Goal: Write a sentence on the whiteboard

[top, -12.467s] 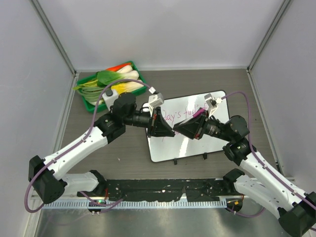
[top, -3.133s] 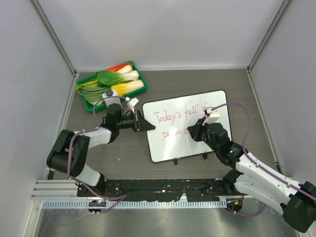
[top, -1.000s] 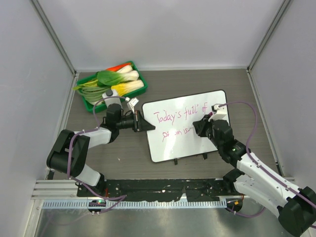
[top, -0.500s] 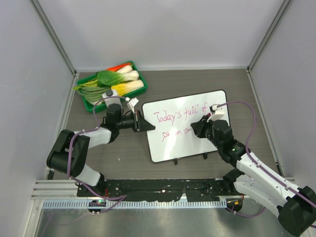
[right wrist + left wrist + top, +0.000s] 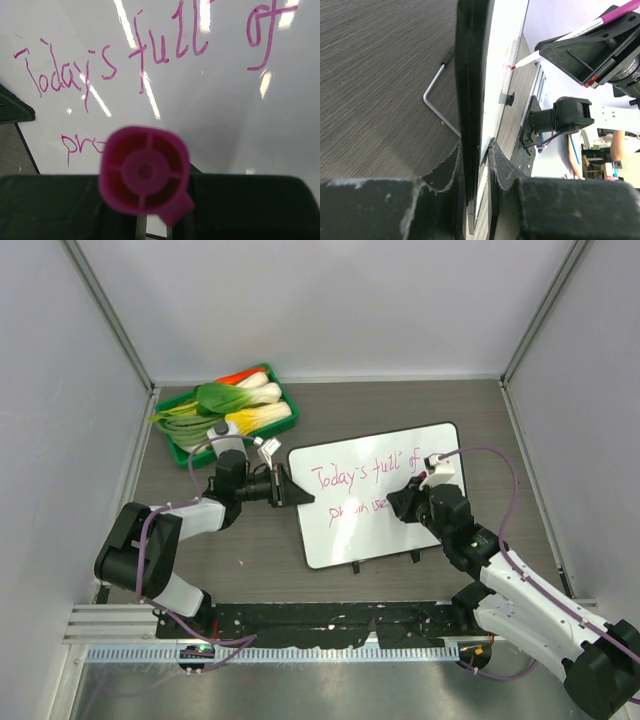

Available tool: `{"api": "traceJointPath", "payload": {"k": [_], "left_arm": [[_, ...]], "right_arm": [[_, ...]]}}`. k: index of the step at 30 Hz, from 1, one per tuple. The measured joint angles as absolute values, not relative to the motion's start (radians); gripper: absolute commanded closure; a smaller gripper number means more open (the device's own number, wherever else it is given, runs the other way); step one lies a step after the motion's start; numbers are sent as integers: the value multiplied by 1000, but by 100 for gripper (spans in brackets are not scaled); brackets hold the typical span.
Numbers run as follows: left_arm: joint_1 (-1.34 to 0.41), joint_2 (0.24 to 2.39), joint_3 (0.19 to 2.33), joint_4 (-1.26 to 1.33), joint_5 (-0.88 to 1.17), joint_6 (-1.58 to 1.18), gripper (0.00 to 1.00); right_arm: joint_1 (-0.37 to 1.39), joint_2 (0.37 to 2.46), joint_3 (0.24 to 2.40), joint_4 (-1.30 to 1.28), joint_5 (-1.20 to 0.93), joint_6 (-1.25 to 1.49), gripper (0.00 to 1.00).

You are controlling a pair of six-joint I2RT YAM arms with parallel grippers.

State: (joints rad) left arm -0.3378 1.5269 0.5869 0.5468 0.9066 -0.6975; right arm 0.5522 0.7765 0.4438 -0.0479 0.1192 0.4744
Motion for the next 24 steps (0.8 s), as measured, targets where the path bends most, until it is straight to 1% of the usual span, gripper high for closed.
{"api": "traceJointPath", "payload": {"k": [24], "left_arm": [[-338,1527,587,547,907,-697,100]], "right_arm": [[552,740,449,-115,185,476,99]]}}
